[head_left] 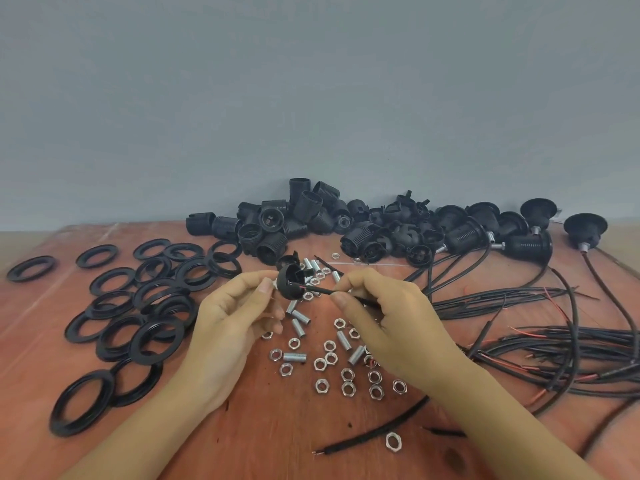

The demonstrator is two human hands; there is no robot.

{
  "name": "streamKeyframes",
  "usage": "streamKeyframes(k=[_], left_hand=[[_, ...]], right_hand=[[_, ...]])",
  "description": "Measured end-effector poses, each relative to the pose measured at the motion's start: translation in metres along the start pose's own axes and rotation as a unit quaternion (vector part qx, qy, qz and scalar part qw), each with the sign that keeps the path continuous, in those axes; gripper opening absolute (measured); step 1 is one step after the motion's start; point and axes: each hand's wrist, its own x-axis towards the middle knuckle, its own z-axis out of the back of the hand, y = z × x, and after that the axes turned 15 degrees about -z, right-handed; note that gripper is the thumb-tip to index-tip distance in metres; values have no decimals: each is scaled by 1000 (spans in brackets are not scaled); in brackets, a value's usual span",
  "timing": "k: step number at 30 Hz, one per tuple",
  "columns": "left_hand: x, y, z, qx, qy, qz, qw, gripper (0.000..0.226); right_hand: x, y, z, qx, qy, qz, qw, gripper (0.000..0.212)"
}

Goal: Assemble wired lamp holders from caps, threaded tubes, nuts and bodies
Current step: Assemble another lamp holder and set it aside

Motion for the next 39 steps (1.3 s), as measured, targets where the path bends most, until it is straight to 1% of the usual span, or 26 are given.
streamKeyframes(k=[4,9,14,17,20,22,24,25,27,28,31,33,35,36,37,38,39], left_hand=[[-1,0,1,-4,14,0,1000,22],[-2,-1,-1,-10,20,1,1000,20],[-2,0,0,5,30,-7,1000,20],[-3,0,1,68,60,-36,995,22],[-3,0,2,98,76,-66,990,26],[-1,-1,2,110,82,-80,987,26],[0,-3,3,114,103,-68,986,24],[0,-4,4,115,127,-56,984,22],[-2,-5,3,118,172,-37,977,21],[-2,-6,2,120,178,-40,976,20],[-1,-5,1,123,136,-85,979,17],[1,-5,2,111,95,-106,984,17],[2,-6,4,122,76,-124,982,18],[2,-7,5,163,85,-148,972,17],[3,-7,8,240,113,-196,944,12],[3,-8,10,334,150,-262,893,7],[3,-9,11,419,185,-327,826,11]], right_hand=[[0,1,0,10,-21,-5,1000,12],[1,0,0,-16,-1,4,1000,10],[1,-1,1,-30,-13,10,999,12],[1,-2,-1,-12,-5,10,1000,18],[2,-3,1,24,6,36,999,12],[3,-4,4,21,7,62,998,10],[4,-5,5,18,10,81,997,9],[3,-5,4,19,17,85,996,9],[1,-3,3,27,37,81,996,11],[-1,-2,2,40,50,70,995,13],[-2,-1,5,86,74,27,993,18],[0,-4,8,37,47,15,998,16],[2,-8,9,-24,7,5,1000,20],[3,-10,9,-28,-6,-4,1000,24],[3,-11,9,-18,-13,-10,1000,27],[3,-10,9,-7,-14,-9,1000,31],[3,-8,10,4,-9,-2,1000,34]])
